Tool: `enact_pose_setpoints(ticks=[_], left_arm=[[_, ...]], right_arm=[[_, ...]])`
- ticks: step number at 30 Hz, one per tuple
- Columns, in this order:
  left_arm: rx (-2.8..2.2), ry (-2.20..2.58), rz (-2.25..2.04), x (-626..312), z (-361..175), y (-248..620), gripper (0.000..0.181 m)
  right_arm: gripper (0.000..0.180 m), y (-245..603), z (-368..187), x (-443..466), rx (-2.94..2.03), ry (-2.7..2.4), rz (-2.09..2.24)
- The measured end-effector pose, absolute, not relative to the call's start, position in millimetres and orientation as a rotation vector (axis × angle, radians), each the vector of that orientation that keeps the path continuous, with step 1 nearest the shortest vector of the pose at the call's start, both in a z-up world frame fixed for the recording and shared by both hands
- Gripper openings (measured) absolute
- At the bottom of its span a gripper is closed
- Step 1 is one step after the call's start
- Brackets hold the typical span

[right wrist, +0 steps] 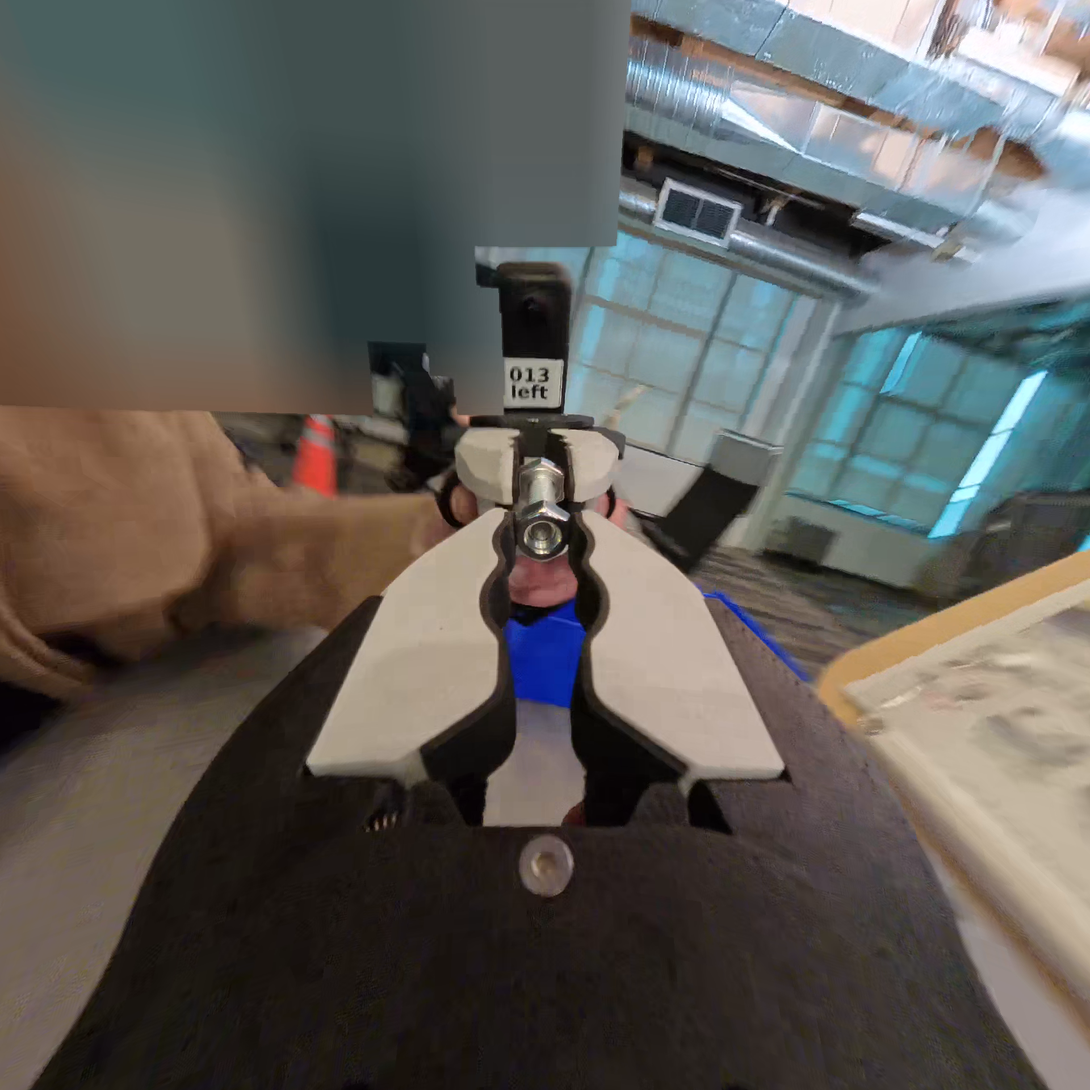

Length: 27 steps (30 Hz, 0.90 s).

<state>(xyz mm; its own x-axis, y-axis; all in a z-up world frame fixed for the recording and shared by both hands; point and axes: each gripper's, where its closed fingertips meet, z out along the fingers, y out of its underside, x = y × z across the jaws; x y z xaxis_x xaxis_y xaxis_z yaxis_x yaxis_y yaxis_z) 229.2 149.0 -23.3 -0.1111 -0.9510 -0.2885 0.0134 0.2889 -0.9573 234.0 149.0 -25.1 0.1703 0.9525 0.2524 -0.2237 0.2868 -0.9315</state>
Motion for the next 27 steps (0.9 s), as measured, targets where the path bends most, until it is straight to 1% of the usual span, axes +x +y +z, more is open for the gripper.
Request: enact_pose_setpoints(ticks=[6,9,17,18,21,23,27], left_arm=[[-1.038,1.307,-1.566,232,-32,151,0.017],[-1.056,1.275,-1.697,234,-37,151,0.017],[-1.059,1.292,-1.819,235,-42,146,0.017],[-1.069,1.285,-1.834,236,-44,147,0.017],[-1.056,1.268,-1.859,236,-41,147,0.017],[-1.040,1.287,-1.803,236,-41,147,0.017],[-1.011,1.290,-1.827,234,-36,144,0.017]], right_arm=[[0.018,148,-31,237,-0.759,-1.278,0.337],[0.018,147,-36,238,-0.680,-1.372,0.048],[0.018,141,-42,239,-0.503,-1.476,-0.410],[0.018,142,-43,239,-0.498,-1.483,-0.433],[0.018,141,-41,239,-0.551,-1.448,-0.290],[0.018,140,-40,239,-0.573,-1.431,-0.221],[0.018,136,-36,237,-0.583,-1.410,-0.177]])
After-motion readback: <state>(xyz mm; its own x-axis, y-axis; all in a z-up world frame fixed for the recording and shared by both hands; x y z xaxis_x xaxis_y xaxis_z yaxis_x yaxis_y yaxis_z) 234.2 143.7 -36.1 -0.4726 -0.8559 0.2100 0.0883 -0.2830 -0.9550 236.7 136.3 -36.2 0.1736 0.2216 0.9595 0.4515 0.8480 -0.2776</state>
